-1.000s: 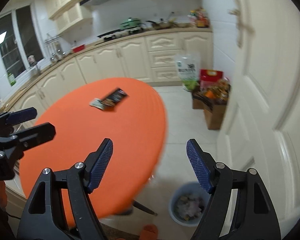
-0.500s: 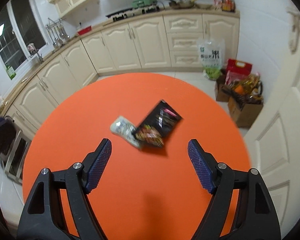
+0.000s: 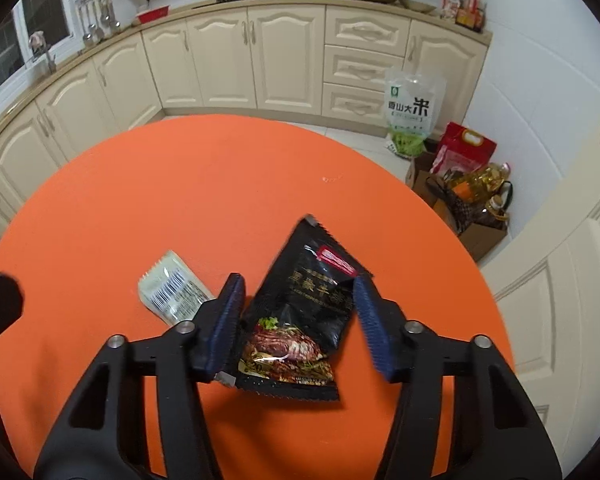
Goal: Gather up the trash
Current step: 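Grasp the black snack bag with the right tool while the left grasps the white packet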
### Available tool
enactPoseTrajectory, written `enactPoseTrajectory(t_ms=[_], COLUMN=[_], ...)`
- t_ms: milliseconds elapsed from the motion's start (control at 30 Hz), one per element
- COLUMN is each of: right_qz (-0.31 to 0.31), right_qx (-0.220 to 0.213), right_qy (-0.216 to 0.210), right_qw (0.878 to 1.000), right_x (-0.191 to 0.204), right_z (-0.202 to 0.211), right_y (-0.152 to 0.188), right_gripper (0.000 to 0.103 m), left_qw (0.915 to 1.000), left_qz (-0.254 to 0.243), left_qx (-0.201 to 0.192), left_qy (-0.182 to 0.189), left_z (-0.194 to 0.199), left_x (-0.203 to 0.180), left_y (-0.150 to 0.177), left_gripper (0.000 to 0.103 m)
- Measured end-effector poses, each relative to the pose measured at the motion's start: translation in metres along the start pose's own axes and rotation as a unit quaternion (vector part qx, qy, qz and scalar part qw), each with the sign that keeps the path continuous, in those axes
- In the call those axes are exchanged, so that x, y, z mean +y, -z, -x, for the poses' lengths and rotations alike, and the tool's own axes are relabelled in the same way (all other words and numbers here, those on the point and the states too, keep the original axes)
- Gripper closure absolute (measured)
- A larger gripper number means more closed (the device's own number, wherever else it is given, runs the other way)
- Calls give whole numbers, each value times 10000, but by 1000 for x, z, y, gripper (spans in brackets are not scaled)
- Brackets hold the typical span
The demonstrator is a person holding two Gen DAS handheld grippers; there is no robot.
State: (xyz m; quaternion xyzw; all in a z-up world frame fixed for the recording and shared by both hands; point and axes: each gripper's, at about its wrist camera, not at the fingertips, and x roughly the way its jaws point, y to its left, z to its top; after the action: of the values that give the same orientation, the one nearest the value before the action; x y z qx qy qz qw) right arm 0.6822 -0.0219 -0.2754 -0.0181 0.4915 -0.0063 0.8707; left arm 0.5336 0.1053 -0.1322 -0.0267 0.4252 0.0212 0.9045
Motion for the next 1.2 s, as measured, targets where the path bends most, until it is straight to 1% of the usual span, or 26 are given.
enactPoseTrajectory(t_ms=[33,67,100,167,200,267,333,400,467,500,567,633,700,767,800,833,933,967,1000,1033,1100,1200], right_qz=[53,123,174,266,317,310,293,273,206,193,211,321,470,629,650,658,563,549,532,493,406,404], right_qx=[-6,-26,-48,-97,-91,-29,26,50,89,128,238,320,450,530,533,470,121,-22,-96,-131,-161,-127], right_qy=[8,-35,-126,-347,-516,-936,-1179,-1560,-1756,-1954,-2191,-2376,-2659,-2842,-2836,-2701,-2126,-1838,-1682,-1617,-1746,-1822], right_qw=[10000,9999,9998,9990,9981,9951,9926,9874,9842,9804,9752,9703,9618,9552,9552,9594,9755,9814,9843,9855,9837,9824], right_x=[-1,-3,-4,-4,-4,-5,-5,-3,0,1,5,14,25,36,39,39,31,26,23,19,15,12], right_z=[1,2,4,8,10,9,6,5,4,4,4,7,12,18,22,27,42,48,51,54,57,58], right_y=[0,2,4,5,6,4,3,5,8,10,15,21,31,39,45,48,51,51,52,52,54,59], right_gripper=[57,60,68,82,100,100,101,101,101,101,101,101,101,101,101,101,101,101,101,101,101,101], left_qw=[10000,10000,10000,10000,10000,10000,9999,9999,9998,9998,9997,9993,9989,9985,9981,9979,9970,9965,9963,9960,9955,9940], left_qz=[-17,-25,-25,-25,-20,36,108,151,168,179,204,315,424,482,507,516,544,547,566,576,596,673], left_qx=[2,14,25,48,47,15,10,23,50,73,94,115,145,196,263,311,480,554,586,619,652,774], left_qy=[3,17,29,45,37,12,-17,-67,-84,-102,-126,-142,-166,-190,-223,-245,-285,-287,-289,-298,-337,-378], left_z=[-2,-3,-4,-8,-8,-4,-1,2,5,6,9,14,14,14,12,10,0,-5,-8,-13,-22,-38], left_x=[-2,-2,-2,0,1,7,13,16,20,22,25,30,35,34,34,31,16,10,5,-1,-9,-20], left_y=[-2,-3,-4,-8,-9,-5,-3,2,6,8,11,15,16,16,17,18,15,15,13,11,4,-3], left_gripper=[13,13,13,13,13,13,13,13,13,13,13,13,13,14,14,14,14,14,14,14,14,14])
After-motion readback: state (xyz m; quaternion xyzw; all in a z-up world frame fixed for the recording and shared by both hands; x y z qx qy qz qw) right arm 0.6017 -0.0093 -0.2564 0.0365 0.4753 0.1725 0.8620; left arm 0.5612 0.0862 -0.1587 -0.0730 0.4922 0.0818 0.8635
